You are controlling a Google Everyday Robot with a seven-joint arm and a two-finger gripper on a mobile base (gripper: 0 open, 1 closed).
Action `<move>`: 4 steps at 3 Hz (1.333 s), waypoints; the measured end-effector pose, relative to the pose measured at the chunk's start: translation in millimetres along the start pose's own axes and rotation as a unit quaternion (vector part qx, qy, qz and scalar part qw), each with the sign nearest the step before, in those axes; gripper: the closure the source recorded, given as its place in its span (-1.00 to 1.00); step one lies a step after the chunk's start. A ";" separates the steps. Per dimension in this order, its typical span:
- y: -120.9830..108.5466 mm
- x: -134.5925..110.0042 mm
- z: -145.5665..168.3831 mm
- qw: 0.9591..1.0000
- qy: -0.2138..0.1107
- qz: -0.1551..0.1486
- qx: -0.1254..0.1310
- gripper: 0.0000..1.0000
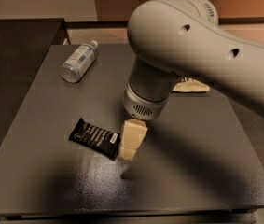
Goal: Move rxbar chocolate near blue plastic bottle
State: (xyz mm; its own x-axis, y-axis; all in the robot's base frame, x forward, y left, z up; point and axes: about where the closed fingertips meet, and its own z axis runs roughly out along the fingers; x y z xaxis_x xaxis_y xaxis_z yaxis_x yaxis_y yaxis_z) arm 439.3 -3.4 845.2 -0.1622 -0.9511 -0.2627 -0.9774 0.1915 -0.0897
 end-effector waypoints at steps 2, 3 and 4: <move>16.1 -46.0 29.4 1.000 0.007 -0.019 -0.016 -1.00; 25.1 -60.0 36.4 0.999 0.009 -0.032 -0.021 -1.00; 31.8 -64.3 42.1 0.999 0.014 -0.039 -0.021 -0.66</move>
Offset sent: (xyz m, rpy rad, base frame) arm -0.0059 0.0826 -0.0276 -0.0248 0.0407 0.0700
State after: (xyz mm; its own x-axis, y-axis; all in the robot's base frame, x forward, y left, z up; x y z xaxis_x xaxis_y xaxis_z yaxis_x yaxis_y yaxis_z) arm 424.4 74.1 818.8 -0.0888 -0.9694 -0.2289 -0.9920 0.1069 -0.0676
